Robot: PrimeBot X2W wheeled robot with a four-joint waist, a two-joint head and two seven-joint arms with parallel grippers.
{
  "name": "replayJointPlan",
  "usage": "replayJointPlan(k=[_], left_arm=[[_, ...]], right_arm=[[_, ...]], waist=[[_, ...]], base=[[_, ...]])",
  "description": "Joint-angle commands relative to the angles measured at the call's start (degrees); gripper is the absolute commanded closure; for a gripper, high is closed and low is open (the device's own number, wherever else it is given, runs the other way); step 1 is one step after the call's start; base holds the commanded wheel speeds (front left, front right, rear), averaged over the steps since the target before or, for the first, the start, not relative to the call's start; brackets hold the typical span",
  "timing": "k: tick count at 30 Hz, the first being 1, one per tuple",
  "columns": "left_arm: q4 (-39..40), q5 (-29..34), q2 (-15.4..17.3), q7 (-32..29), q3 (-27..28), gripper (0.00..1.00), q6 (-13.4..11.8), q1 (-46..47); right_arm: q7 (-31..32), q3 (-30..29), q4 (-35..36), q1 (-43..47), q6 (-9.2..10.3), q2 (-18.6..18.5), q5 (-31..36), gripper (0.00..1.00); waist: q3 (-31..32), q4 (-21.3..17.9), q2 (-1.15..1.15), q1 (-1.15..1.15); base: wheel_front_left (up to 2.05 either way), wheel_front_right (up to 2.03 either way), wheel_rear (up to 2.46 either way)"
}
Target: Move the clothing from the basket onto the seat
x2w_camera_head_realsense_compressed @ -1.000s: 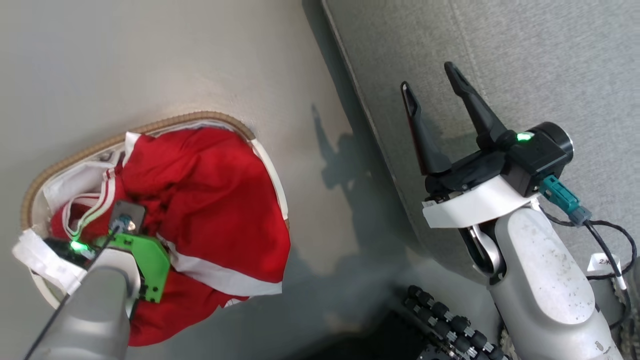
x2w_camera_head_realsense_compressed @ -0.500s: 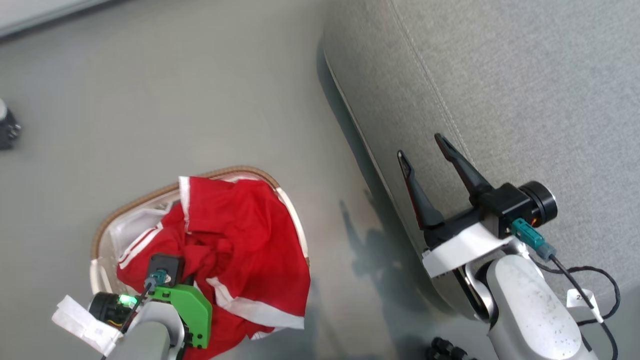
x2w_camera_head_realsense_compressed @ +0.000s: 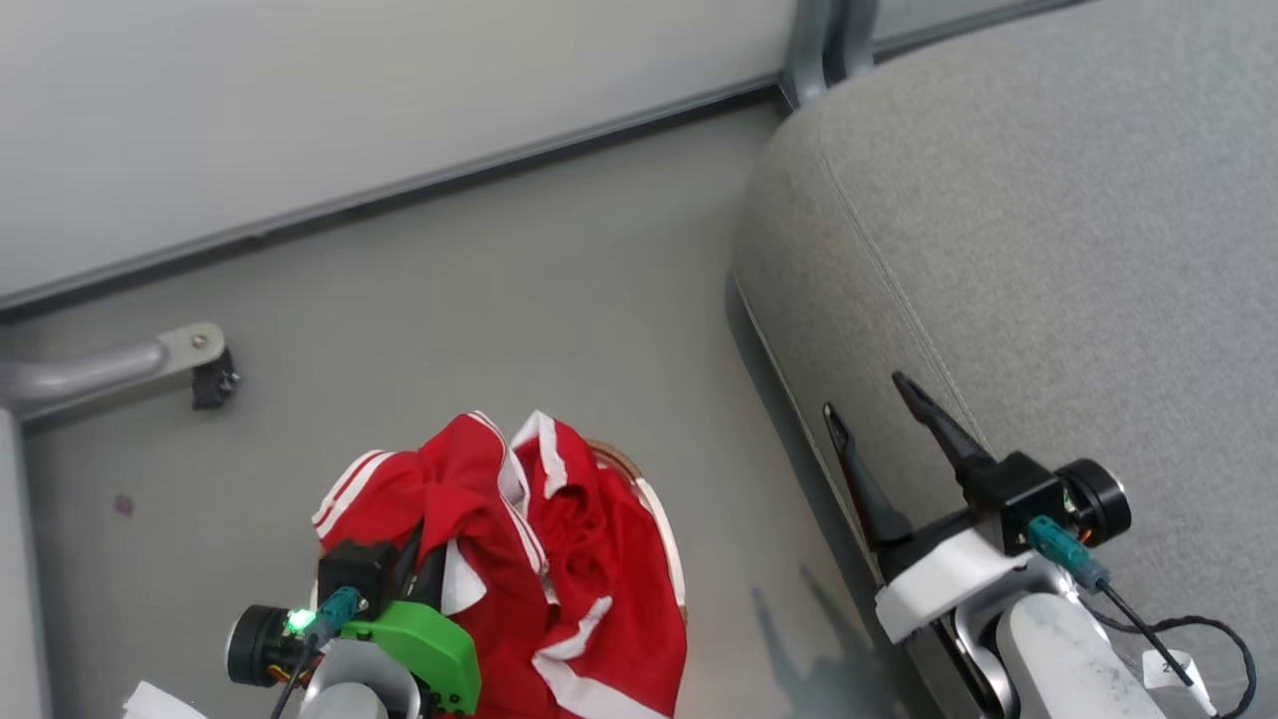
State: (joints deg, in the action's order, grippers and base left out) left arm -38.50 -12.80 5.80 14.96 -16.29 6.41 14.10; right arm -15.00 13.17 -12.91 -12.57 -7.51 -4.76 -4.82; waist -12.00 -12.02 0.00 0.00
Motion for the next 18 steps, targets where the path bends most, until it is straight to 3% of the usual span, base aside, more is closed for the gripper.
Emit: replayJointPlan(k=[1, 9, 18], left_arm=[[1.8, 0.6, -0.5, 0.3, 0.5, 1.0, 0.2, -1.3], [13.9, 0.0, -2.3, 0.3, 2.0, 1.0, 0.7, -2.3], [24.2, -4.9, -2.8, 0.3, 0.8, 1.0, 1.0, 2.2]], right_arm=[[-0.3, 0.1, -0.3, 1.5, 0.04, -0.4, 0.0, 0.0], [-0.3, 0.3, -0.9, 5.2, 0.04, -1.2, -0.8, 0.0], [-0.3, 0.9, -1.6, 7.4, 0.04, -1.9, -0.6, 0.0]], waist=[[6.3, 4.3, 0.0, 0.0], [10.4, 5.4, 0.0, 0.0], [11.5, 5.5, 0.0, 0.0]], base=[[0.0, 0.0, 0.0], [0.0, 0.0, 0.0], [0.0, 0.0, 0.0]])
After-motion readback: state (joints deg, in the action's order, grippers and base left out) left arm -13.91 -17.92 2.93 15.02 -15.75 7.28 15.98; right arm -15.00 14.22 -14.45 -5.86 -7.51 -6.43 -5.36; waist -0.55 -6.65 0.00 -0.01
